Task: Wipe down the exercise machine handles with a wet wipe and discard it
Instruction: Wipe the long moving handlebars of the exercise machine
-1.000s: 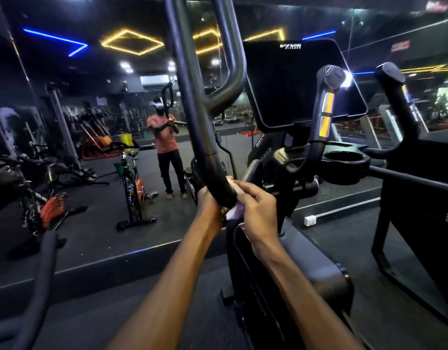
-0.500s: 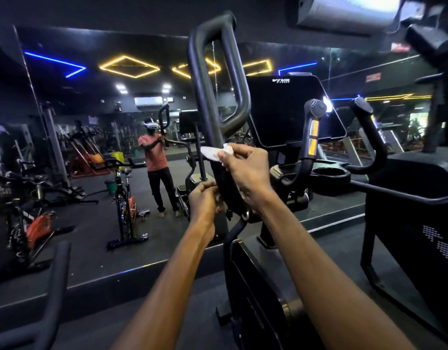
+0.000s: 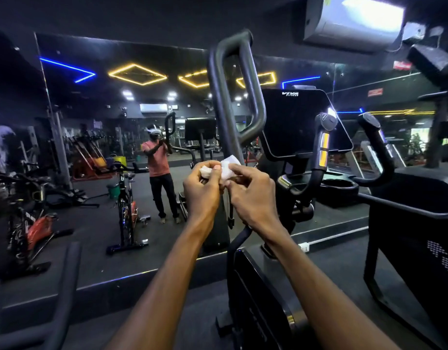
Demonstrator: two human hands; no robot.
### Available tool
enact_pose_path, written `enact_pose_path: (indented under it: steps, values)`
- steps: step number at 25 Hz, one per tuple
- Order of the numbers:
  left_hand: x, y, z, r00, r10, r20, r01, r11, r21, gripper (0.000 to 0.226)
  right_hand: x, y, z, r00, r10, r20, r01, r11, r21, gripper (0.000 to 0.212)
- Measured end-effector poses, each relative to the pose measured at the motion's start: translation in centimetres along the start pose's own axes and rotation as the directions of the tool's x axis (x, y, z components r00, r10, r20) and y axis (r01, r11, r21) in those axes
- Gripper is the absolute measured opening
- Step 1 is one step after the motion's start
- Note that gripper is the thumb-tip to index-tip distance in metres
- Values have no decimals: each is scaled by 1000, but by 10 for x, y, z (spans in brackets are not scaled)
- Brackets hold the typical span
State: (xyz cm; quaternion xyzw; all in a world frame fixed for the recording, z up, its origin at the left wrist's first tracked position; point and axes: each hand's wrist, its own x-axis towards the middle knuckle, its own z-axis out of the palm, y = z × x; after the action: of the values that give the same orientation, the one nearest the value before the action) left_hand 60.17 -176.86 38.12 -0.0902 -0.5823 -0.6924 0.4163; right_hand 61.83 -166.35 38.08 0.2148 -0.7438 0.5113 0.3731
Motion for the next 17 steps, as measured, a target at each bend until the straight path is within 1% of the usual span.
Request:
enact_pose_path:
  steps: [2, 4, 5, 6, 7, 8, 9, 10, 12, 14, 15, 16, 17]
  values:
    - [11, 6, 3, 999, -16, -32, 16, 1000, 0, 9, 14, -1, -4, 995, -74, -66, 73, 997, -20, 22]
    - [25, 18, 12, 993, -25, -113, 25, 1000, 2, 33, 34, -6, -8, 981, -125, -148, 123, 992, -23, 12]
    - [32, 26, 19, 988, 2, -151, 5, 999, 41, 39, 46, -8, -9, 970, -139, -198, 138, 990, -15, 13]
    - [38, 33, 26, 987, 49, -156, -32, 994, 107, 40, 58, -9, -9, 960, -153, -234, 155, 988, -10, 15]
    - [43, 39, 33, 988, 98, -118, -75, 981, 180, 34, 70, -10, -9, 953, -179, -245, 181, 983, -14, 17]
    - [49, 44, 41, 990, 129, -56, -112, 964, 241, 24, 82, -10, -9, 949, -215, -231, 216, 976, -20, 17]
    - [54, 48, 48, 991, 131, -2, -126, 956, 266, 12, 92, -11, -8, 948, -247, -199, 250, 968, -13, 18]
    - [59, 54, 53, 993, 117, 31, -121, 954, 273, 9, 102, -10, -7, 950, -268, -161, 273, 962, 7, 19]
    - [71, 55, 57, 995, 85, 59, -98, 959, 266, 21, 117, -5, -9, 957, -278, -78, 283, 957, 58, 20]
    - [81, 54, 55, 991, 82, 107, -107, 960, 258, 22, 127, 0, -13, 958, -288, 20, 284, 953, 108, 24]
    - [86, 55, 54, 988, 106, 112, -133, 956, 262, 20, 131, 1, -15, 956, -286, 65, 274, 950, 153, 26]
    - [92, 55, 52, 987, 142, 80, -158, 951, 266, 19, 136, 1, -17, 956, -276, 99, 249, 943, 222, 27]
    - [102, 56, 50, 983, 182, 7, -177, 950, 258, 16, 142, 0, -18, 960, -258, 105, 218, 930, 295, 28]
